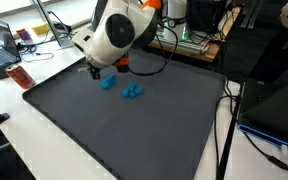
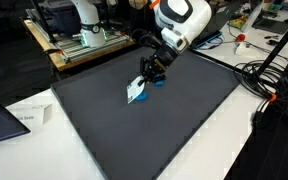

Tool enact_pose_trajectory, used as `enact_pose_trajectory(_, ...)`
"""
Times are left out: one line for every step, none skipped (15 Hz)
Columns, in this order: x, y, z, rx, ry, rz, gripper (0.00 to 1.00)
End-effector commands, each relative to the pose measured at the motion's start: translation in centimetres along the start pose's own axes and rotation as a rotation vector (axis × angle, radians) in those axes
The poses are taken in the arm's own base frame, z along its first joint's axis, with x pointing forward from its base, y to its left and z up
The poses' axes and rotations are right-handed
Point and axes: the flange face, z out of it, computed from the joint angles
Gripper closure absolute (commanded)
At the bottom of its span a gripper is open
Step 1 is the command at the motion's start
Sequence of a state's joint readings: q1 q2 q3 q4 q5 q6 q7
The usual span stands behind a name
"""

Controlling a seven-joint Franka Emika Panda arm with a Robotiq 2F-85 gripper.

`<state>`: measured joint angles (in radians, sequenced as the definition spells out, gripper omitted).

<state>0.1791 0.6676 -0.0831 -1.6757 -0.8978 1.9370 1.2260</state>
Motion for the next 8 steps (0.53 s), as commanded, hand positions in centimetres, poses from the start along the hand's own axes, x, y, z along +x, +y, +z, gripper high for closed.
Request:
enact_pose_trajectory(-1.0,0.6,-2.3,0.023,0.097,0.015,0.99)
enact_pose_trajectory(-1.1,0.6,-3.0,0.024,0.135,0.026,0.99)
enact_pose_trajectory(-1.3,0.7,-3.7,0.028,0.162,0.033,0.99)
enact_pose_trajectory(-1.6,0.7,-4.3,0.037,0.182,0.042,0.99)
enact_pose_trajectory(-1.9,0.8,-4.9,0.042,0.199,0.052,0.99)
enact_pose_trajectory(-2.2,1.0,-5.4,0.051,0.209,0.061,0.99)
enact_pose_trajectory(-2.4,1.2,-5.9,0.06,0.218,0.069,0.99)
enact_pose_trajectory(-2.7,1.4,-6.4,0.073,0.226,0.079,0.99)
